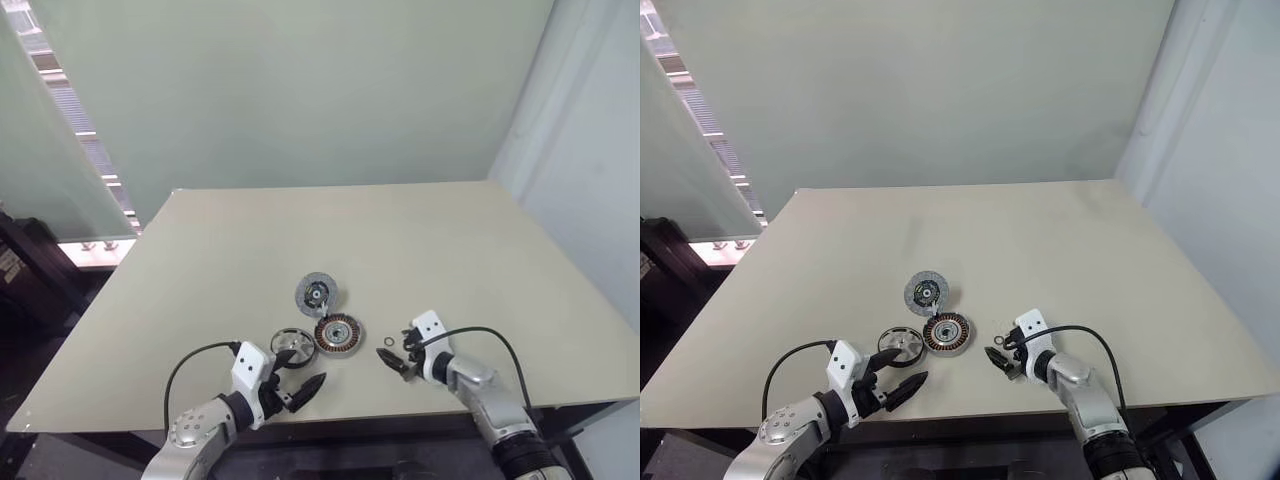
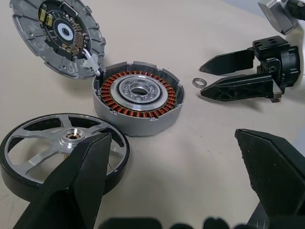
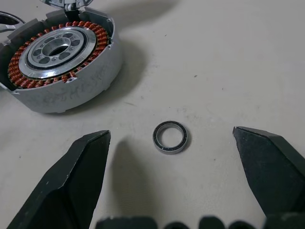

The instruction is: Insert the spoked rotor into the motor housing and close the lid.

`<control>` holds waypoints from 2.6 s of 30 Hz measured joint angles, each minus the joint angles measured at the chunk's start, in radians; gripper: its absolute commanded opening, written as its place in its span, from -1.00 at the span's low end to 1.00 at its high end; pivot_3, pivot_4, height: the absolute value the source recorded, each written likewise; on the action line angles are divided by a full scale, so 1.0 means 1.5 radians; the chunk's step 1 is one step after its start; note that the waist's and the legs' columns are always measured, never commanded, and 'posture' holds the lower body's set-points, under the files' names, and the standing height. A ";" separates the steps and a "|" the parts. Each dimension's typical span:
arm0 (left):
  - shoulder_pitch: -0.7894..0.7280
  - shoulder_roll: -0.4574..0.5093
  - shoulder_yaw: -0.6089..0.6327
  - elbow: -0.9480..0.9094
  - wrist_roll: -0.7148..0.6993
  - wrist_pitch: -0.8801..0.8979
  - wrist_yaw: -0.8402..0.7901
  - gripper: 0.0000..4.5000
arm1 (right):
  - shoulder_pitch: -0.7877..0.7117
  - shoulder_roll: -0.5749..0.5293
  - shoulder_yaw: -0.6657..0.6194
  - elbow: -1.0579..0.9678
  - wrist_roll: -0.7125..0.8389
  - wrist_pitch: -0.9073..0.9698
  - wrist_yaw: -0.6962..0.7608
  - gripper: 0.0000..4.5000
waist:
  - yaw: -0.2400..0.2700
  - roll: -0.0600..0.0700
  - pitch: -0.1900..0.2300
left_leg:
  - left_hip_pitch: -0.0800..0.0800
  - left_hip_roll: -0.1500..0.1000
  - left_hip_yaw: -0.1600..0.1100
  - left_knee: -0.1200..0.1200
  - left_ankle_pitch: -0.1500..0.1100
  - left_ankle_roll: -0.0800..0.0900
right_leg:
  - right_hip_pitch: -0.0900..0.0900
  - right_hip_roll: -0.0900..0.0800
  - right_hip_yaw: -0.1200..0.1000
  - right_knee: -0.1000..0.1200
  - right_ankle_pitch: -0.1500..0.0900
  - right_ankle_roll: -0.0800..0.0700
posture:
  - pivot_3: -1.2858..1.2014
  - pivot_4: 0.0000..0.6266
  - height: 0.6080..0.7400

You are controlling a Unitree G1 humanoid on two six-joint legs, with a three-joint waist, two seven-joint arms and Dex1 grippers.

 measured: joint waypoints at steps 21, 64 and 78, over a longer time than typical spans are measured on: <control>0.000 -0.001 0.000 0.000 0.003 -0.006 0.006 1.00 | -0.005 0.001 0.006 0.010 -0.027 -0.011 -0.014 -0.64 | -0.003 0.000 0.000 | 0.000 0.000 0.000 0.000 0.000 0.000 | 0.000 0.000 0.000 0.000 0.000 0.000 | 0.03 -1.00 1.00; 0.015 0.008 0.083 -0.003 -0.001 -0.019 0.020 1.00 | -0.131 0.089 0.122 -0.064 -0.031 0.175 -0.019 -0.64 | -0.003 0.000 0.000 | 0.000 0.000 -0.001 -0.002 0.000 0.000 | -0.001 0.000 0.000 0.000 0.001 0.001 | 0.03 -1.00 1.00; 0.016 0.008 0.084 -0.005 -0.001 -0.014 0.020 1.00 | -0.137 0.109 0.128 -0.019 -0.055 0.156 -0.026 -0.64 | -0.003 0.000 0.000 | 0.000 0.000 -0.001 -0.003 0.000 0.000 | -0.002 0.000 0.000 0.000 0.001 0.001 | 0.03 -1.00 1.00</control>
